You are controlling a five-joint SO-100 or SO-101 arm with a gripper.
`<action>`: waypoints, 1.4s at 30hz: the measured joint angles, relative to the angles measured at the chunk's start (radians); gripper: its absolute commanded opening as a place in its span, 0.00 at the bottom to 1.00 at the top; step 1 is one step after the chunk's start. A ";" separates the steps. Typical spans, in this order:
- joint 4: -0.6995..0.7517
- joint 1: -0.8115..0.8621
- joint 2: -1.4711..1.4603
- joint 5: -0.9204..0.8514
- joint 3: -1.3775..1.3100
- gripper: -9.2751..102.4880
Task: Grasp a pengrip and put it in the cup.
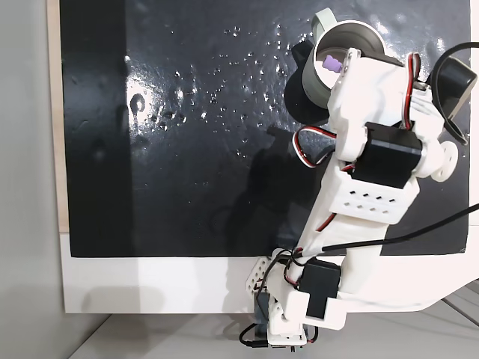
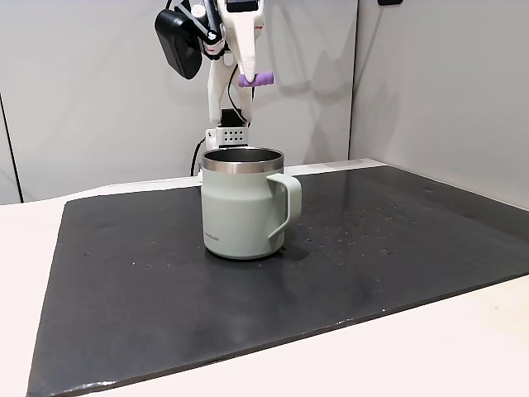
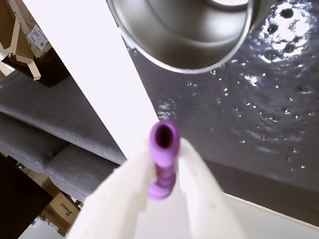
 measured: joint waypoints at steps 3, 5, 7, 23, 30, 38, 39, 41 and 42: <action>0.000 0.002 -0.041 0.000 -0.054 0.08; 0.002 0.008 -0.071 0.000 -0.100 0.08; 0.015 0.008 -0.100 0.000 -0.141 0.08; 0.046 0.021 -0.135 0.000 -0.198 0.35; 0.046 0.025 -0.135 0.000 -0.198 0.35; 0.046 0.025 -0.135 0.000 -0.198 0.34; 0.046 0.023 -0.135 0.000 -0.198 0.34; 0.046 0.023 -0.135 0.000 -0.198 0.33; 0.046 0.023 -0.135 0.000 -0.198 0.33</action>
